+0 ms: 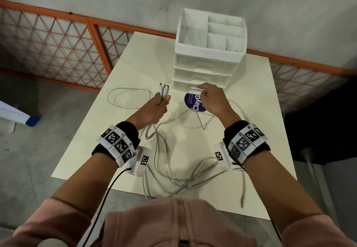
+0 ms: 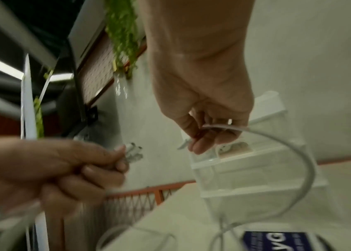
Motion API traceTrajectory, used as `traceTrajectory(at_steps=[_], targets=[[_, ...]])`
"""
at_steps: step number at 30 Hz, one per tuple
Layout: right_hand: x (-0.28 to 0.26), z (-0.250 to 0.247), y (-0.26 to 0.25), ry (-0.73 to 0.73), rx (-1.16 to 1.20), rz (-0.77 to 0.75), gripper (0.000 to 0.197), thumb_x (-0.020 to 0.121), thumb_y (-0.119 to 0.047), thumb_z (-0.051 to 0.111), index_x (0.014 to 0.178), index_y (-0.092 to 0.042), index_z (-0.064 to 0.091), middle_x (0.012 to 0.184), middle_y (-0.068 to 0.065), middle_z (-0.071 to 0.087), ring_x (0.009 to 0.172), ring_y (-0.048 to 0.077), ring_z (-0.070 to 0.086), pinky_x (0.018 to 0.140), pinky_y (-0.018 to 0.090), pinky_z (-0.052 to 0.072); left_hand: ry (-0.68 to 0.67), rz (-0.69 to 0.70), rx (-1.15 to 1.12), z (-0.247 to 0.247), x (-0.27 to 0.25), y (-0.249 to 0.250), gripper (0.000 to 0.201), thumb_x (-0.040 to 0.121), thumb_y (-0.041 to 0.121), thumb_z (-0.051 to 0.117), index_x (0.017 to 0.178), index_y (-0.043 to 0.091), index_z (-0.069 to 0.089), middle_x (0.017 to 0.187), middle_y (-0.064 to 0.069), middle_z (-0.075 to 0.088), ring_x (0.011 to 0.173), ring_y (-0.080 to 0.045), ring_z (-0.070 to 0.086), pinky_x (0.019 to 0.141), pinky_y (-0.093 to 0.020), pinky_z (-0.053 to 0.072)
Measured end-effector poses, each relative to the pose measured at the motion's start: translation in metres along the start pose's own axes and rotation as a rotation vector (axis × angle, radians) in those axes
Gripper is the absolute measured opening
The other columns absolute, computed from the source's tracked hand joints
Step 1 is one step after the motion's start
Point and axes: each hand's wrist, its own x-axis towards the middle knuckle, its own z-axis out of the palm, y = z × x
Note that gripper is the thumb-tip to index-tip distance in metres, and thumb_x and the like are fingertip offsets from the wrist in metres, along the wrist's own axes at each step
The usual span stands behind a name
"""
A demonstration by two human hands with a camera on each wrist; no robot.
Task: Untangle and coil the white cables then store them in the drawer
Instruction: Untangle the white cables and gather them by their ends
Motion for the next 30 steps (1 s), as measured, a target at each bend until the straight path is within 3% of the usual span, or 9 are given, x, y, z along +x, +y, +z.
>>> traceTrajectory(at_steps=[3,8,11,13,15,19,21,26,30], targets=[[-0.006,0.001,-0.020,-0.052,0.446,-0.048,0.028,0.092,-0.001,0.040,0.111,-0.006,0.060,0.096,0.014,0.071,0.069,0.011,0.063,0.061,0.009,0.047,0.023,0.057,-0.160,0.007,0.002,0.008,0.028,0.101,0.039,0.032,0.091,0.015,0.022,0.067,0.005,0.023,0.046,-0.005,0.021,0.041,-0.014,0.025],[-0.018,0.016,-0.043,-0.123,0.741,-0.096,0.009,0.095,-0.001,0.047,0.101,-0.007,0.050,0.083,0.003,0.059,0.071,0.015,0.064,0.063,0.022,0.057,0.038,0.112,-0.312,0.018,0.005,0.019,0.030,0.100,0.042,0.034,0.107,0.013,0.031,0.072,0.003,0.028,0.051,-0.006,0.025,0.046,-0.016,0.030],[-0.020,0.026,-0.043,-0.072,0.697,-0.137,0.005,0.092,-0.009,0.056,0.097,-0.010,0.056,0.081,-0.001,0.056,0.071,0.021,0.065,0.075,0.041,0.060,0.052,0.125,-0.336,0.023,0.004,0.026,0.046,0.101,0.041,0.030,0.124,0.002,0.039,0.067,0.008,0.041,0.048,-0.002,0.030,0.048,-0.017,0.030],[-0.021,0.028,-0.042,-0.047,0.674,-0.148,0.006,0.089,-0.007,0.060,0.094,-0.011,0.059,0.072,-0.002,0.057,0.066,0.019,0.064,0.076,0.044,0.058,0.097,0.158,-0.336,0.026,0.002,0.030,0.030,0.103,0.036,0.029,0.105,0.011,0.044,0.069,0.008,0.047,0.050,-0.001,0.035,0.049,-0.017,0.030],[-0.019,0.024,-0.040,-0.013,0.642,-0.140,0.011,0.083,-0.005,0.066,0.089,-0.012,0.060,0.069,-0.002,0.059,0.063,0.015,0.062,0.069,0.031,0.056,0.140,0.154,-0.337,0.027,-0.001,0.033,0.023,0.102,0.036,0.031,0.086,0.021,0.037,0.069,0.008,0.039,0.054,-0.005,0.031,0.050,-0.018,0.030],[-0.016,0.014,-0.036,-0.015,0.657,-0.171,0.025,0.072,-0.004,0.078,0.073,-0.019,0.058,0.070,0.002,0.062,0.068,0.016,0.064,0.067,0.025,0.054,0.145,0.161,-0.324,0.029,0.000,0.035,0.025,0.102,0.038,0.033,0.081,0.024,0.036,0.070,0.006,0.031,0.058,-0.007,0.028,0.053,-0.017,0.031],[-0.016,0.007,-0.034,-0.096,0.631,-0.217,0.026,0.071,0.002,0.077,0.071,-0.018,0.061,0.068,0.001,0.063,0.063,0.007,0.063,0.066,0.019,0.053,0.154,0.194,-0.280,0.030,0.000,0.036,0.026,0.102,0.037,0.031,0.079,0.027,0.039,0.068,0.007,0.034,0.058,-0.005,0.032,0.056,-0.018,0.033],[-0.011,-0.016,-0.031,-0.059,0.604,-0.272,0.010,0.085,-0.004,0.065,0.092,-0.011,0.065,0.090,0.003,0.067,0.083,0.015,0.064,0.075,0.025,0.054,0.233,0.295,-0.098,0.029,0.004,0.031,0.025,0.103,0.034,0.029,0.085,0.024,0.042,0.074,0.003,0.039,0.061,-0.006,0.036,0.063,-0.025,0.037],[-0.009,-0.027,-0.038,-0.045,0.627,-0.378,0.033,0.085,-0.010,0.067,0.117,-0.017,0.065,0.105,0.005,0.066,0.085,0.011,0.067,0.076,0.025,0.058,0.166,0.372,-0.012,0.034,0.006,0.030,0.022,0.104,0.029,0.026,0.102,0.017,0.045,0.078,0.007,0.051,0.061,0.004,0.044,0.064,-0.019,0.037]])
